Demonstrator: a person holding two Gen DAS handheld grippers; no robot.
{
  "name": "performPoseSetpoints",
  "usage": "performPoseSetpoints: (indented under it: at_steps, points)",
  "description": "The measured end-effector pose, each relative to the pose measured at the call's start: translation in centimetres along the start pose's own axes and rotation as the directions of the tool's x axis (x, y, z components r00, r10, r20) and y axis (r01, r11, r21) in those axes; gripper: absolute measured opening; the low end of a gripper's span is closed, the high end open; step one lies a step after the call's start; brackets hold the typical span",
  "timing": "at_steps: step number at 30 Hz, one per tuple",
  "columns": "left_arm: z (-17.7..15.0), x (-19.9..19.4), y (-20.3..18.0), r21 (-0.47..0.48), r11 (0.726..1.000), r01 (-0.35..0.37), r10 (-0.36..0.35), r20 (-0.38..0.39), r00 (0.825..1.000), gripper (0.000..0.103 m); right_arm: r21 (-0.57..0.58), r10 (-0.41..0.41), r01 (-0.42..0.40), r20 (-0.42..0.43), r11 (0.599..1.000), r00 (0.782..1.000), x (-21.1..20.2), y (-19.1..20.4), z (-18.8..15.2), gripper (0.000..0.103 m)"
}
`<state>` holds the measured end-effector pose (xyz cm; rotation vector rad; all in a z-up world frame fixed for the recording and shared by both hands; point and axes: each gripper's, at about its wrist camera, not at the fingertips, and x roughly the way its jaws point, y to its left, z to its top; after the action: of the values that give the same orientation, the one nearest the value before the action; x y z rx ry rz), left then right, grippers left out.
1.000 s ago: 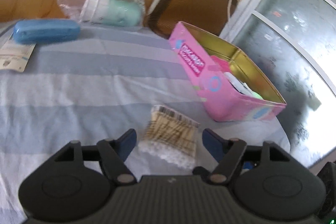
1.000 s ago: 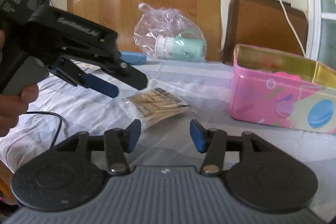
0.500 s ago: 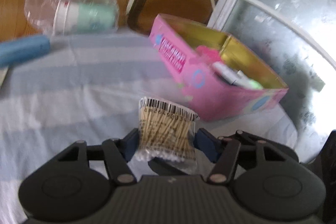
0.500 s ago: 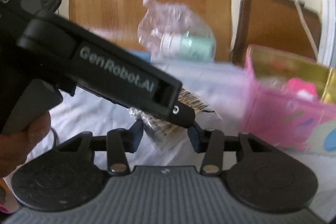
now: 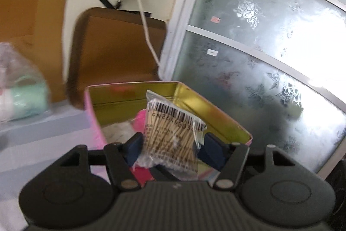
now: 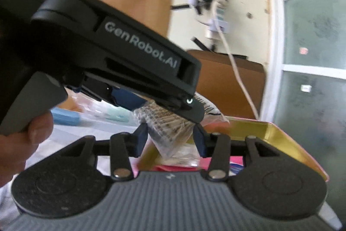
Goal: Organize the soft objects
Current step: 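Carry the cotton-swab pack into the pink tin box and release it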
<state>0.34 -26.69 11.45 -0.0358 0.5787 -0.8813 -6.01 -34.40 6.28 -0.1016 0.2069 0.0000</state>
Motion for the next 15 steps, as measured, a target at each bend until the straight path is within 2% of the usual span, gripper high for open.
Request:
performPoseSetpoints:
  at_steps: [3,5,6,9,15]
  points:
    - [0.2,3.2,0.1,-0.028,1.000,-0.004,0.004,-0.015,1.000,0.073,0.000,-0.038,0.038,-0.051,0.999,0.998,2.2,-1.5,-0.6,0.051]
    - [0.1,4.9,0.7,-0.054,0.998,-0.039,0.037,-0.044,0.998,0.073,0.002,-0.131,0.131,-0.088,0.991,0.988,2.7,-2.0,-1.5,0.053]
    - [-0.2,5.3,1.1,-0.071,0.996,-0.058,0.054,-0.059,0.997,0.073,0.019,-0.145,0.148,-0.100,0.989,0.984,2.7,-2.4,-1.8,0.053]
    - [-1.2,4.7,2.3,-0.104,0.992,-0.065,0.059,-0.063,0.996,0.073,0.095,-0.130,0.139,-0.091,0.986,0.987,1.6,-3.1,-2.4,0.053]
    - [-2.8,1.7,3.5,-0.121,0.989,-0.081,0.077,-0.033,0.996,0.073,0.126,-0.130,0.134,-0.034,0.983,0.991,-1.0,-1.7,-2.7,0.053]
